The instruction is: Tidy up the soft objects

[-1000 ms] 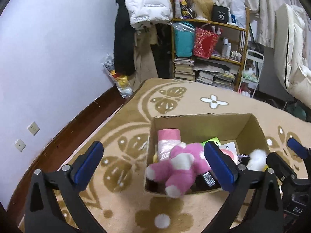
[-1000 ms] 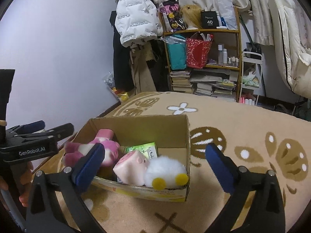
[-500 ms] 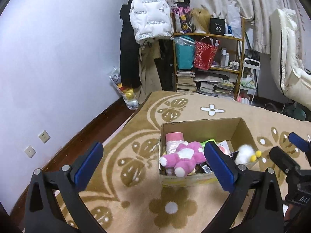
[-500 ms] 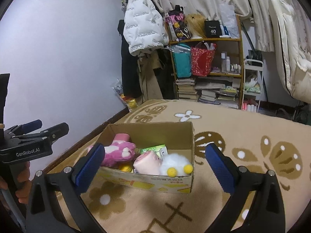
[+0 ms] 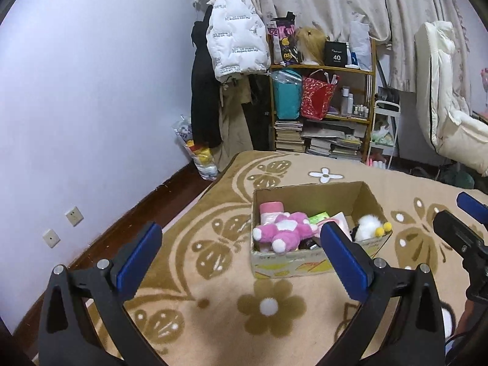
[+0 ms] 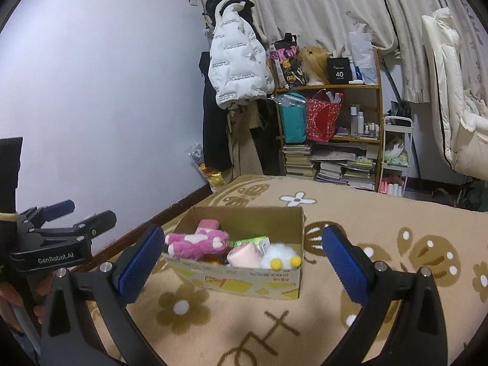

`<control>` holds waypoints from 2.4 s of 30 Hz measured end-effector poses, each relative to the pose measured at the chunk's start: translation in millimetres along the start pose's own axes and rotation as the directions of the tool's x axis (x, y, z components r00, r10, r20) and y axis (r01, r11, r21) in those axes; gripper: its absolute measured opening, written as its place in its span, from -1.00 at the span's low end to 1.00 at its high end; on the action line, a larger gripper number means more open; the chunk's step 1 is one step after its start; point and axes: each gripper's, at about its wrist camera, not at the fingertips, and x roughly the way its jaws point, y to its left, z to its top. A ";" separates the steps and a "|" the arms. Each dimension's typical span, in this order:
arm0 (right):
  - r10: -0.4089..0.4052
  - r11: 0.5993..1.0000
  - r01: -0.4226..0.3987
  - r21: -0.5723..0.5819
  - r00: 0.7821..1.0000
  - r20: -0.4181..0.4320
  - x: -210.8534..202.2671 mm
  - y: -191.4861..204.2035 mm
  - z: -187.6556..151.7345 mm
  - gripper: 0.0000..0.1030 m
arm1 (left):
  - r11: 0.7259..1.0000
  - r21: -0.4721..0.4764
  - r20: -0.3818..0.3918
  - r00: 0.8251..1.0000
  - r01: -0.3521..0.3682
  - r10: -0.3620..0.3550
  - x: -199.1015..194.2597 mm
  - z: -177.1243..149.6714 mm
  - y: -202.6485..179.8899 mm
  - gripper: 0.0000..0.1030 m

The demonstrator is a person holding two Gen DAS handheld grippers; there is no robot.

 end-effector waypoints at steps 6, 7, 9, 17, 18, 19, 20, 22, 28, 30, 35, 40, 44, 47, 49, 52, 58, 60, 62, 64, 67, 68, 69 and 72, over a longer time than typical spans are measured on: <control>0.009 1.000 -0.008 0.024 1.000 -0.016 -3.5 0.8 -16.4 1.00 | 1.000 -0.013 0.014 1.000 -0.010 0.010 -6.7 -13.1 7.7 0.99; 0.008 1.000 -0.007 0.027 1.000 -0.016 -3.4 0.8 -19.1 1.00 | 1.000 -0.011 0.013 1.000 -0.014 0.015 -6.6 -15.0 8.5 0.99; 0.012 1.000 -0.011 0.028 1.000 -0.018 -2.7 0.9 -24.1 1.00 | 1.000 -0.004 0.015 1.000 -0.025 0.025 -6.6 -18.6 9.2 0.99; 0.009 0.999 -0.008 0.049 1.000 -0.025 2.3 -2.3 -37.5 1.00 | 1.000 0.003 -0.010 1.000 -0.017 0.017 4.4 -29.3 6.4 0.99; 0.009 0.999 -0.008 0.052 1.000 -0.026 2.7 -3.1 -38.2 1.00 | 1.000 0.005 -0.011 1.000 -0.013 0.013 5.1 -31.6 5.0 0.99; 0.011 0.998 -0.009 0.056 1.000 -0.026 3.2 -4.2 -39.0 1.00 | 1.000 0.008 -0.015 1.000 -0.009 0.009 6.5 -33.3 3.8 0.99; 0.010 0.998 -0.008 0.058 1.000 -0.026 4.0 -5.0 -39.1 1.00 | 1.000 0.013 -0.021 1.000 -0.004 0.004 7.7 -34.8 2.5 0.99; 0.008 0.998 -0.006 0.064 1.000 -0.026 4.6 -6.5 -40.5 1.00 | 1.000 0.027 -0.025 1.000 -0.003 0.004 10.2 -37.6 -0.6 0.99; 0.006 0.997 -0.004 0.071 1.000 -0.024 5.6 -7.4 -43.8 1.00 | 0.999 0.044 -0.014 1.000 -0.004 0.005 13.6 -36.6 -4.8 0.99; 0.008 0.997 -0.006 0.070 1.000 -0.023 5.2 -7.9 -45.1 1.00 | 0.999 0.040 -0.005 1.000 0.000 0.000 13.1 -35.1 -4.9 0.99; 0.006 0.998 -0.004 0.070 1.000 -0.031 5.5 -7.8 -45.8 1.00 | 0.999 0.038 -0.014 1.000 -0.002 0.003 15.4 -35.4 -5.3 0.99; 0.006 0.998 -0.004 0.067 0.999 -0.033 6.0 -7.6 -45.6 1.00 | 0.999 0.041 -0.018 1.000 0.000 0.001 17.6 -35.8 -5.1 0.99; 0.005 0.998 -0.002 0.064 0.999 -0.041 7.2 -6.6 -46.0 1.00 | 0.999 0.047 -0.019 1.000 -0.004 0.005 18.5 -36.4 -5.3 0.99; 0.004 0.998 -0.002 0.062 0.999 -0.045 8.1 -6.3 -46.4 1.00 | 0.999 0.053 -0.020 1.000 -0.007 0.008 20.3 -37.2 -5.6 0.99; 0.007 0.998 -0.004 0.066 0.999 -0.046 8.2 -6.5 -47.1 1.00 | 0.999 0.053 -0.017 1.000 -0.007 0.008 21.1 -37.0 -5.0 0.99; 0.002 0.998 0.001 0.063 0.999 -0.051 9.7 -6.7 -48.8 1.00 | 0.998 0.057 -0.011 1.000 -0.008 0.009 21.8 -37.2 -4.4 0.99; 0.001 0.998 0.003 0.062 0.998 -0.058 12.4 -7.3 -51.2 1.00 | 0.998 0.057 -0.010 1.000 -0.016 0.017 21.6 -36.5 -3.1 0.99; 0.001 0.998 0.003 0.063 0.998 -0.058 12.9 -7.5 -51.5 1.00 | 0.998 0.053 -0.007 1.000 -0.016 0.016 20.5 -35.9 -2.4 0.99; -0.001 0.998 0.005 0.064 0.998 -0.059 12.7 -7.2 -51.3 1.00 | 0.999 0.048 -0.015 1.000 -0.005 0.006 20.7 -36.5 -1.7 0.99; 0.006 0.998 -0.002 0.070 0.998 -0.061 13.5 -7.4 -50.9 1.00 | 0.999 0.042 -0.021 1.000 0.000 0.001 21.1 -37.5 -0.9 0.99; 0.006 0.998 -0.002 0.067 0.998 -0.062 14.4 -7.3 -51.3 1.00 | 0.999 0.052 -0.017 1.000 -0.008 0.008 20.2 -37.5 -1.6 0.99; 0.006 0.998 -0.002 0.067 0.998 -0.064 14.7 -7.6 -51.5 1.00 | 0.999 0.054 -0.016 1.000 -0.009 0.010 20.4 -37.6 -1.3 0.99; 0.003 0.998 0.001 0.068 0.998 -0.061 14.1 -6.8 -51.0 1.00 | 0.999 0.054 -0.015 1.000 -0.010 0.011 19.6 -37.8 -1.8 0.99; 0.003 0.998 0.001 0.063 0.998 -0.056 14.1 -6.3 -50.8 1.00 | 0.998 0.055 -0.015 1.000 -0.015 0.016 19.4 -37.8 -2.0 0.99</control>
